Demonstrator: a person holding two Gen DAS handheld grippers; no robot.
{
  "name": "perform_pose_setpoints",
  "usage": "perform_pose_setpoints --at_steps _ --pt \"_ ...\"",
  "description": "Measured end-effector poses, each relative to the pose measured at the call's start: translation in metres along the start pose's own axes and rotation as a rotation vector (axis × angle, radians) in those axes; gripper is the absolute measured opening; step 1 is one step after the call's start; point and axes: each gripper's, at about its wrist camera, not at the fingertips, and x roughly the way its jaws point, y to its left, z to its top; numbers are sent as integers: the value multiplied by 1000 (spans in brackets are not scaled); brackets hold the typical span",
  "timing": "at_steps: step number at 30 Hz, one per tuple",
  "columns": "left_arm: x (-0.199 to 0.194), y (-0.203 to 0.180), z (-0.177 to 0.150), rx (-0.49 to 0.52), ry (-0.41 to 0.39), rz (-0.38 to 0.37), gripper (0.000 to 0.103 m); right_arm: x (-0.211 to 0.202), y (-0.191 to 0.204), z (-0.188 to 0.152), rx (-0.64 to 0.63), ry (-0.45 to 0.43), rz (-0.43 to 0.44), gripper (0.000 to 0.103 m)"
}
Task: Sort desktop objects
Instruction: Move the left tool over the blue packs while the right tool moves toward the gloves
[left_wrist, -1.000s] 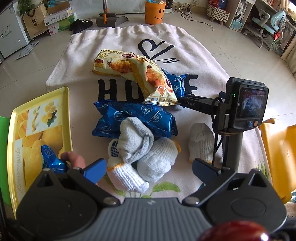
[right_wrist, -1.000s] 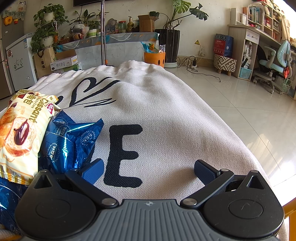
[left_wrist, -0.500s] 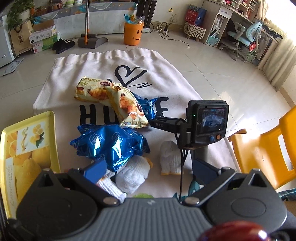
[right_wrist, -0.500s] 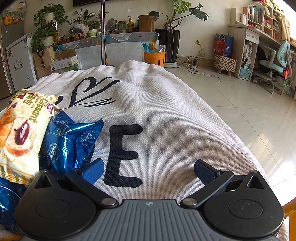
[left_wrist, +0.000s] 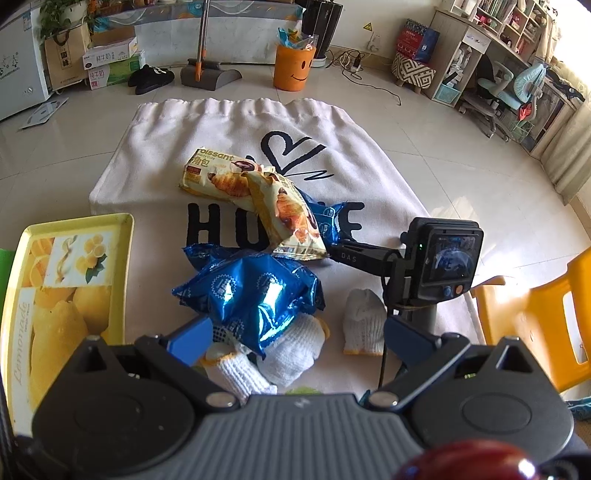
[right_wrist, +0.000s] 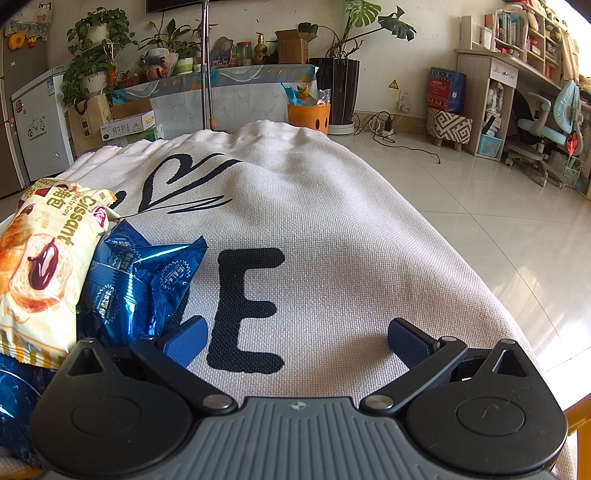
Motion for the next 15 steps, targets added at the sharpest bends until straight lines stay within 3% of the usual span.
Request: perform_pose_setpoints --at_steps 4,15 --pt "6 7 1 7 14 5 102 0 0 0 8 0 -10 103" --pt "26 46 4 -142 70 101 102 0 0 0 8 0 -10 103"
